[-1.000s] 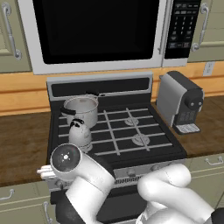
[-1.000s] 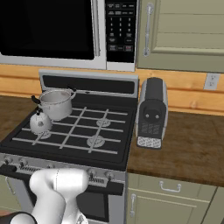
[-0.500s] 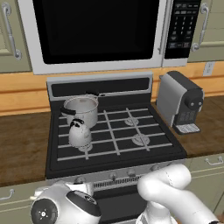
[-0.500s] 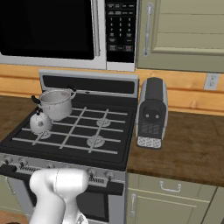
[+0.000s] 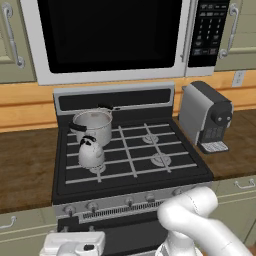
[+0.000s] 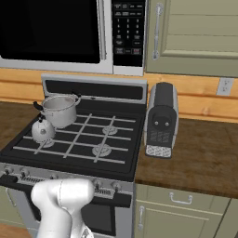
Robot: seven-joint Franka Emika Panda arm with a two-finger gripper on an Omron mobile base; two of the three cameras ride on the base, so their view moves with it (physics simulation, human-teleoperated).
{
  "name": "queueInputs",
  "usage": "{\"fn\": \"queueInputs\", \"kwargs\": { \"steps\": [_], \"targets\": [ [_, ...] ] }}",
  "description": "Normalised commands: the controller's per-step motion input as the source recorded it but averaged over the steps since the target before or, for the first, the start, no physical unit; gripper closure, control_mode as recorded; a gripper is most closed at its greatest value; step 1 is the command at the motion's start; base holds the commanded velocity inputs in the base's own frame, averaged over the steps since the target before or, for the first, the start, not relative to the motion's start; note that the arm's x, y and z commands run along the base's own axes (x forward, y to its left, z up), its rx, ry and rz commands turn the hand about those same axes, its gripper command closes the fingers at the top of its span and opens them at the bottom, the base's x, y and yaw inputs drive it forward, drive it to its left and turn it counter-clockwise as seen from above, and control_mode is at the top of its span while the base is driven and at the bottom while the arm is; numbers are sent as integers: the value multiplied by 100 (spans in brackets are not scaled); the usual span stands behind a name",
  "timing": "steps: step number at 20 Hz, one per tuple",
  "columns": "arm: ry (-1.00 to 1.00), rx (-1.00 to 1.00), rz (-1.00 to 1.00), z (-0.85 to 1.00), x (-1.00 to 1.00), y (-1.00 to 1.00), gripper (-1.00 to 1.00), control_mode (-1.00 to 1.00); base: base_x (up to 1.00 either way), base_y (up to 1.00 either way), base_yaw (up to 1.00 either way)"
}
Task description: Pick the kettle from the counter and place it on a stove burner. Then turn the burner on.
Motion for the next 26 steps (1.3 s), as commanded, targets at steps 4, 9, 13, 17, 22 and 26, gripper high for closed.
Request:
{"fn": "queueInputs", "kwargs": {
  "steps": [4, 9, 13, 17, 22, 26],
  "targets": [
    [-18, 0, -8, -22, 29, 15, -100, -100, 0, 0, 0],
    [-8, 2, -11, -11, 49, 12, -100, -100, 0, 0, 0],
    [-7, 1, -8, -11, 33, 27, -100, -100, 0, 0, 0],
    [-7, 0, -4, -24, 15, 44, -100, -100, 0, 0, 0],
    [-5, 0, -3, -28, 22, 32, -100, -100, 0, 0, 0],
    [0, 0, 0, -14, 34, 1, -100, -100, 0, 0, 0]
  ]
}}
